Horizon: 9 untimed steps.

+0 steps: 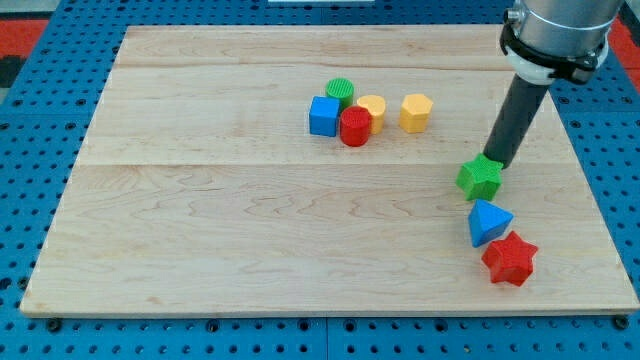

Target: Push red circle closer to green star

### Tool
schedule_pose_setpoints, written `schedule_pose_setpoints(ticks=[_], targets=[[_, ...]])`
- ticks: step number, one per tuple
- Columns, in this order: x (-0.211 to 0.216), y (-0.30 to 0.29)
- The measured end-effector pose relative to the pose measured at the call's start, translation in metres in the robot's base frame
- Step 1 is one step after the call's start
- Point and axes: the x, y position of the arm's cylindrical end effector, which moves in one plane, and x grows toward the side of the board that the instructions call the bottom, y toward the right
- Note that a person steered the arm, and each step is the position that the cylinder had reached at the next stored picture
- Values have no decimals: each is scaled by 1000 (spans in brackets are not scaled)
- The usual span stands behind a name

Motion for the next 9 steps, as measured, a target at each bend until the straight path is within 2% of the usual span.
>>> schedule_pose_setpoints(ticks=[2,3,4,6,7,8,9], targets=[[5,21],[-29,5],[-29,-41],[-21,-193],[-46,-232],[-75,-219],[-81,-196]])
